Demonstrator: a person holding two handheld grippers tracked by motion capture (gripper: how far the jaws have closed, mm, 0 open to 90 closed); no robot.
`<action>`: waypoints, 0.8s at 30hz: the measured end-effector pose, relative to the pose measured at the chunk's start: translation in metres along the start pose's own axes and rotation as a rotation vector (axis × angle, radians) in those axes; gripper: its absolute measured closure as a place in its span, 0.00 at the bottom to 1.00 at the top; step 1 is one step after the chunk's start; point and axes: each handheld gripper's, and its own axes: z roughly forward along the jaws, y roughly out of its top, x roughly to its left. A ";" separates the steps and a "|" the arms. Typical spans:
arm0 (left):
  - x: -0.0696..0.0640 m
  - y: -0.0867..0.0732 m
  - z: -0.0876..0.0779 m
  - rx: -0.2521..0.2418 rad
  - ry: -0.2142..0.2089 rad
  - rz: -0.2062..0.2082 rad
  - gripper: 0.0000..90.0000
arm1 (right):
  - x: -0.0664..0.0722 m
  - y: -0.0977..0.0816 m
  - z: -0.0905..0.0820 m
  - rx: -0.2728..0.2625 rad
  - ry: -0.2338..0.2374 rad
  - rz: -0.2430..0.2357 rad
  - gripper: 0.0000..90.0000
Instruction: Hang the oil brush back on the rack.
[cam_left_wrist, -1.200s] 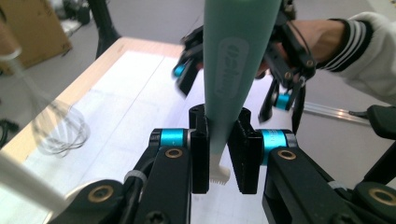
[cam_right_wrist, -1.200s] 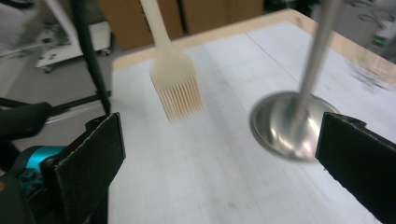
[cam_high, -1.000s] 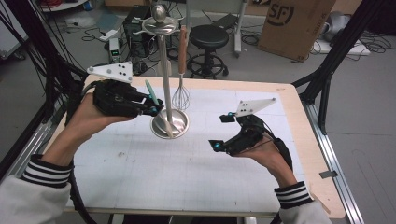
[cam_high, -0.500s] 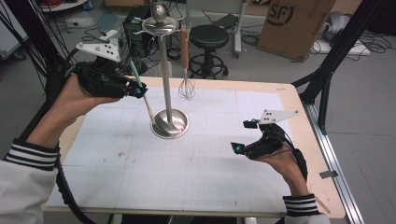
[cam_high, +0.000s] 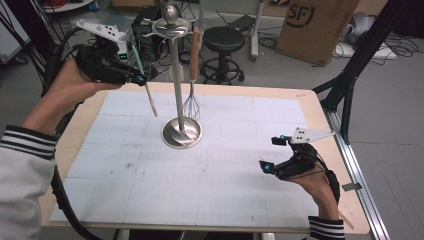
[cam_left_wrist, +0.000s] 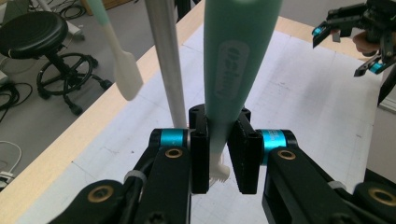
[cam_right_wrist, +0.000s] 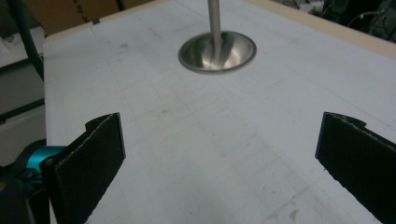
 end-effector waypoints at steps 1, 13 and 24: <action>0.002 0.002 0.001 0.004 0.000 0.002 0.88 | -0.001 0.000 0.000 0.013 -0.008 0.000 0.00; 0.015 0.018 0.001 0.036 0.010 0.015 0.88 | -0.008 -0.004 -0.006 -0.012 -0.055 0.027 0.00; 0.021 0.023 0.004 0.047 0.017 0.017 0.88 | -0.013 -0.007 -0.016 -0.033 -0.074 0.038 0.00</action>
